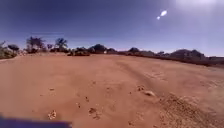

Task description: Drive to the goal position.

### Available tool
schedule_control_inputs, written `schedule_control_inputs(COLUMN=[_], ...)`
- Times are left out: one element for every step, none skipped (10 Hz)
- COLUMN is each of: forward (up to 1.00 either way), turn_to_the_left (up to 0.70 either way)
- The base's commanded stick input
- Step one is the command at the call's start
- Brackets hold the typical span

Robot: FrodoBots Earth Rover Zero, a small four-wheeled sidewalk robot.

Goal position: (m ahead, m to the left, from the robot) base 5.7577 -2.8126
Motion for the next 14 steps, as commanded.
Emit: schedule_control_inputs(forward=[0.70, 0.70, 0.70, 0.70, 0.70, 0.70, 0.70, 0.70, 0.70, 0.70, 0.70, 0.70, 0.70, 0.70], turn_to_the_left=[0.00, 0.00, 0.00, 0.00, 0.00, 0.00, 0.00, 0.00, 0.00, 0.00, 0.00, 0.00, 0.00, 0.00])
